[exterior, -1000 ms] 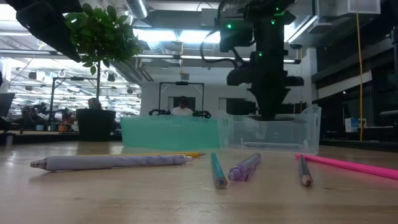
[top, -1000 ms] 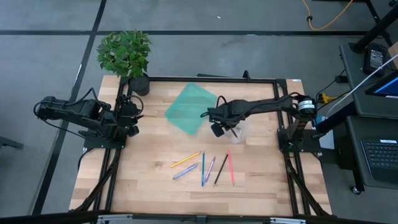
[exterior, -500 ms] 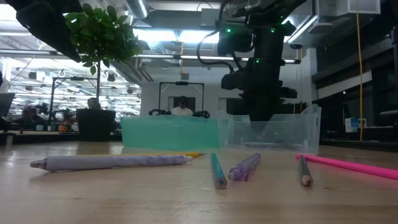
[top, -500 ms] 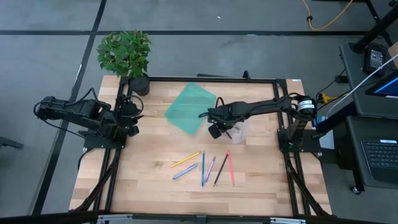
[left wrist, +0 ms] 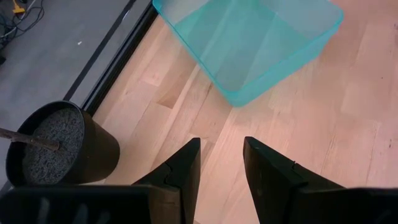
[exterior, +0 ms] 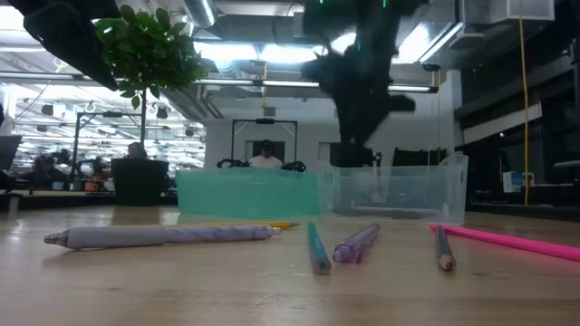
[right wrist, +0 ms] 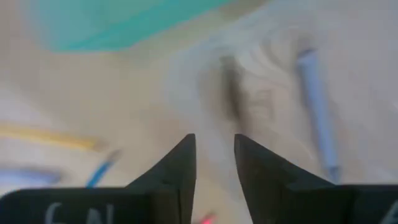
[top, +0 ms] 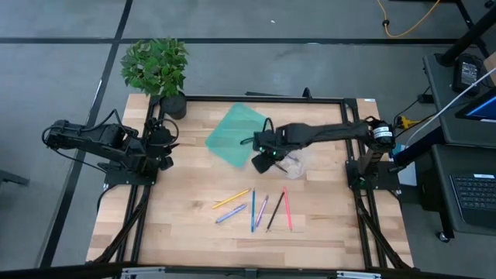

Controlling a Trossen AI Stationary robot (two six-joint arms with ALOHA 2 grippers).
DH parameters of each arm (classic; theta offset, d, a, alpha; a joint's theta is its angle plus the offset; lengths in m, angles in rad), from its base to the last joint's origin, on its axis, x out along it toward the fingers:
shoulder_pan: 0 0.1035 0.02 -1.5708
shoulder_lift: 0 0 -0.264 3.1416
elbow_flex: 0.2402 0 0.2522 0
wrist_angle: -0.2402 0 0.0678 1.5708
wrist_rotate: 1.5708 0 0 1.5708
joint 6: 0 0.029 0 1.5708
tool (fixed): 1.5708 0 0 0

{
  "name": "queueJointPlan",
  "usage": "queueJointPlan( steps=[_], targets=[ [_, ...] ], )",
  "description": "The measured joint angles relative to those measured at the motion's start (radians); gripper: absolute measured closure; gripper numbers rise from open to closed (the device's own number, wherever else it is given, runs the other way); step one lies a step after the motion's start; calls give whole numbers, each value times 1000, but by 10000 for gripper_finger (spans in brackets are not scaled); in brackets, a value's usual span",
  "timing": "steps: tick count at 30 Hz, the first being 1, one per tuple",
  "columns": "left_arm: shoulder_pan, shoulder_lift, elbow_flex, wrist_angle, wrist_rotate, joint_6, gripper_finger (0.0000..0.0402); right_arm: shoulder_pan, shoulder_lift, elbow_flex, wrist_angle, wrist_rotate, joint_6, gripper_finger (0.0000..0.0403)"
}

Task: Sort pens & pencils
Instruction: Put the light purple pen into the transparent bin

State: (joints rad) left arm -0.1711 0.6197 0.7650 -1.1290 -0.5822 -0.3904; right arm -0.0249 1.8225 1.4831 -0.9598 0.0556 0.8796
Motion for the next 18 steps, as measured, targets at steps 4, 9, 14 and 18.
queueJointPlan(
  steps=[4, 9, 14, 18],
  targets=[
    [0, 0, 0, 0, 0, 0, 286, 131, 0, 60, 13, 9, 108, 294],
    [0, 0, 0, 0, 0, 0, 286, 284, 64, 61, 38, 35, 292, 295],
    [0, 0, 0, 0, 0, 0, 286, 359, 183, 60, 140, -38, 409, 295],
    [0, 0, 0, 1, 0, 0, 286, 355, 252, 59, 176, -132, 429, 295]
  ],
)
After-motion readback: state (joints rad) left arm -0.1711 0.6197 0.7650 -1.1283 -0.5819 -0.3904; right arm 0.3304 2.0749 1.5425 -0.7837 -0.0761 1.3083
